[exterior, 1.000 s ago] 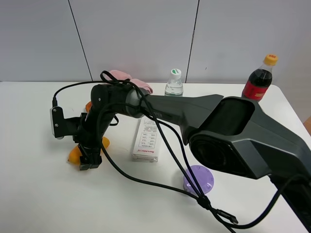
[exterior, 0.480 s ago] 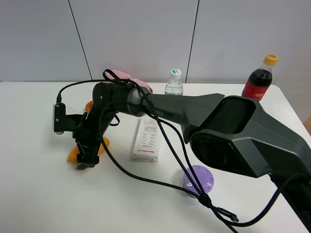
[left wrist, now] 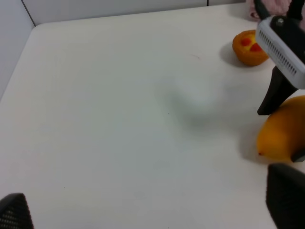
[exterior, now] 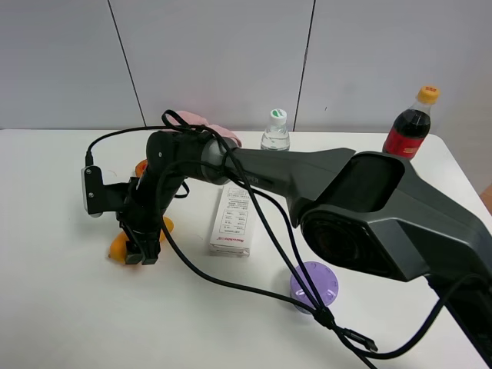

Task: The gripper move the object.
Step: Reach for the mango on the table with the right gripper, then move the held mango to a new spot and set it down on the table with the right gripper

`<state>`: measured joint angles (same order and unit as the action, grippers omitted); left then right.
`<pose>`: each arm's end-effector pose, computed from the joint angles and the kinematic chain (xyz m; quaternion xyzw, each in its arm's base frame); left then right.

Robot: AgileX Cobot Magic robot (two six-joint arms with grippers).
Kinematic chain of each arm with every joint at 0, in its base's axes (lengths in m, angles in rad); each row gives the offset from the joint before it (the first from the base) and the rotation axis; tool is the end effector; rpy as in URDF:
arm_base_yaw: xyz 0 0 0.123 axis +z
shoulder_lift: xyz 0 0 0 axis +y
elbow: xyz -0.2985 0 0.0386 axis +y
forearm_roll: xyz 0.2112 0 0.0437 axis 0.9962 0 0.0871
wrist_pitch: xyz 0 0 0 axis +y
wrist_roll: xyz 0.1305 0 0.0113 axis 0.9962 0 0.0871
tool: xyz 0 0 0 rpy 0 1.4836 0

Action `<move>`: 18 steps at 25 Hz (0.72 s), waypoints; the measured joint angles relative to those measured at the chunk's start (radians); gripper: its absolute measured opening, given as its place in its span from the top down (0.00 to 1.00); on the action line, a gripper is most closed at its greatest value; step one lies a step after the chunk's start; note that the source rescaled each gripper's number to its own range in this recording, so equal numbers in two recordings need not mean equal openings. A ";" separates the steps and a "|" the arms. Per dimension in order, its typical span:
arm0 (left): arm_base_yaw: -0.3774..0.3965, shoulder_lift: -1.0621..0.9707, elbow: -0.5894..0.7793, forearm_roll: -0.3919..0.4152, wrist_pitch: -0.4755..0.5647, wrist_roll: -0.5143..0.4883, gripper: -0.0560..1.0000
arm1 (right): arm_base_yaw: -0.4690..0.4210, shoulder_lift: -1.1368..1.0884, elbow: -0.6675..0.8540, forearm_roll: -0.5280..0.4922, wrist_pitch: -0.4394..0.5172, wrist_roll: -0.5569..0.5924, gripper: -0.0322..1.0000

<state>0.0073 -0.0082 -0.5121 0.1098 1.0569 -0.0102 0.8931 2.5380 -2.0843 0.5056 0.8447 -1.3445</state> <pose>-0.0198 0.0124 0.2456 -0.0100 0.8456 0.0540 0.5311 0.2935 0.4403 0.0962 -0.8002 0.5330 0.1695 0.2166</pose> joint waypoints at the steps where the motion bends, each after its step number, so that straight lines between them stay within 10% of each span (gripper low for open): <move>1: 0.000 0.000 0.000 0.000 0.000 0.000 0.00 | 0.000 0.000 0.000 0.000 0.000 -0.001 0.97; 18: 0.000 0.000 0.000 0.000 0.000 0.000 0.00 | 0.000 -0.006 -0.003 -0.009 0.028 0.194 0.97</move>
<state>0.0073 -0.0082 -0.5121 0.1098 1.0569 -0.0102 0.8931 2.5317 -2.0873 0.4969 0.8722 -1.1505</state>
